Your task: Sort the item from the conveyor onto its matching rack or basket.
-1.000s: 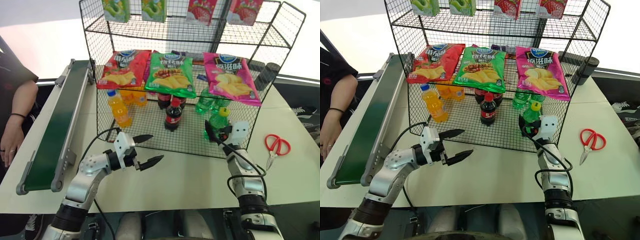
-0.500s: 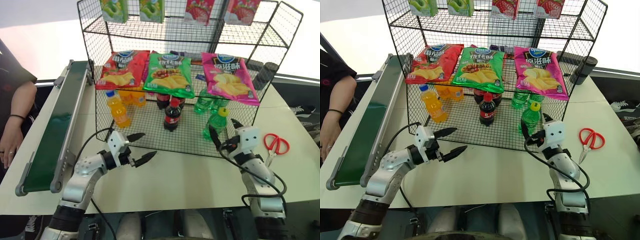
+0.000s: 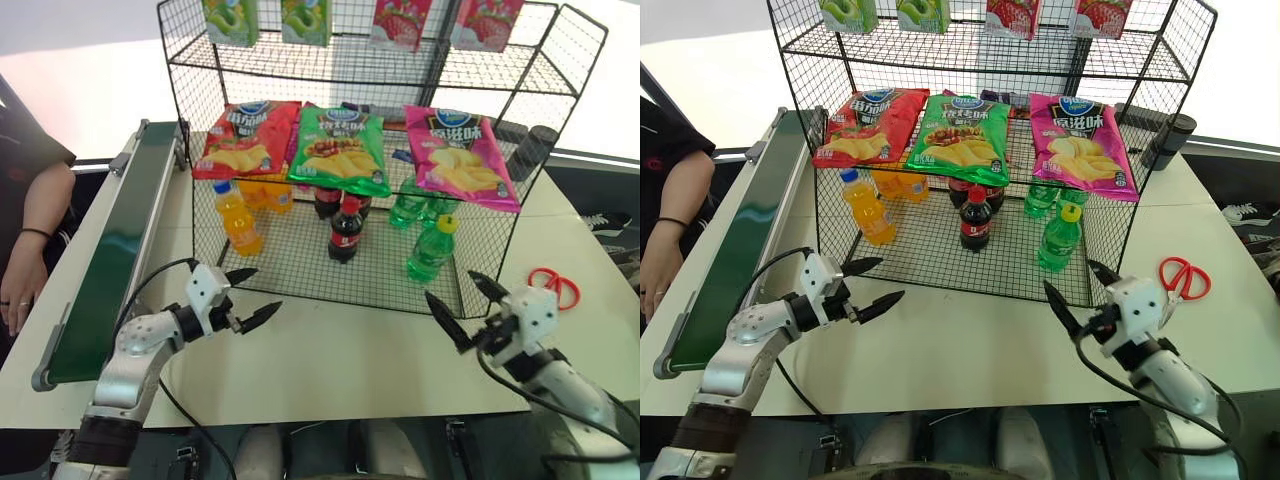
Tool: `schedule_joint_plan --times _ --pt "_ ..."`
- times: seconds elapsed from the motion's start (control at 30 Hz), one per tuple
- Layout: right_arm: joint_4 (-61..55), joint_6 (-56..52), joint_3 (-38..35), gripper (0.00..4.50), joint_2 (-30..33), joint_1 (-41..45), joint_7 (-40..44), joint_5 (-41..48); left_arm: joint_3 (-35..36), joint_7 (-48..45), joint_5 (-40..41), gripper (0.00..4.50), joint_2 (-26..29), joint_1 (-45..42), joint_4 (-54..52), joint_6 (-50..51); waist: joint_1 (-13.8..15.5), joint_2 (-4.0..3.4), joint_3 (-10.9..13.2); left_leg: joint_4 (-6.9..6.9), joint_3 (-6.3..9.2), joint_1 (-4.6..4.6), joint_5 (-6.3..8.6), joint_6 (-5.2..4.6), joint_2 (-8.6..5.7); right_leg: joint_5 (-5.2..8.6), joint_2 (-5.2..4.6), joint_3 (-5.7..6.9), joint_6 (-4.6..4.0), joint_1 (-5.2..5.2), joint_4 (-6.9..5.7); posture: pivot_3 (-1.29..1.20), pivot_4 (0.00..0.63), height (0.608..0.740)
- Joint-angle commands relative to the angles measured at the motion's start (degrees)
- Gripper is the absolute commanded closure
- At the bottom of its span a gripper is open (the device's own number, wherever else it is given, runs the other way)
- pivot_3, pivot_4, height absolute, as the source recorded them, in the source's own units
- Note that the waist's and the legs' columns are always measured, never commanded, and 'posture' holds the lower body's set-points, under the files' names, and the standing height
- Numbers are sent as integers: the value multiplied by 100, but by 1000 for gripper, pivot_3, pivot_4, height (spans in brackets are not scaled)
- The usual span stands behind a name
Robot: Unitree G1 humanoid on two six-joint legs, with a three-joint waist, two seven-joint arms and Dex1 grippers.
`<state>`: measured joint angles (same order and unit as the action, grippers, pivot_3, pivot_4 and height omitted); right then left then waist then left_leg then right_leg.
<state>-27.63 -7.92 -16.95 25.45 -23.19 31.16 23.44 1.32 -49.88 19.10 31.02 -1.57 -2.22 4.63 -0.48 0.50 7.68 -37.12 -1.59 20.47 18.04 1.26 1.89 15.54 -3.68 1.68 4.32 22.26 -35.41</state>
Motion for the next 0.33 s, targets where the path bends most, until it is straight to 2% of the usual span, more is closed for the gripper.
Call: schedule_joint_plan --times 0.03,0.33 --pt "-145 163 -395 55 104 -202 259 250 219 -5 -51 0 151 105 -56 -146 0 0 0 0 0 -1 0 0 0 4 -1 0 -6 -1 0 0 150 740" --pt "30 208 -431 55 100 -93 350 186 294 -56 -3 0 204 228 -65 -248 1 1 -1 0 0 0 0 0 0 6 -3 0 -11 0 0 0 150 740"
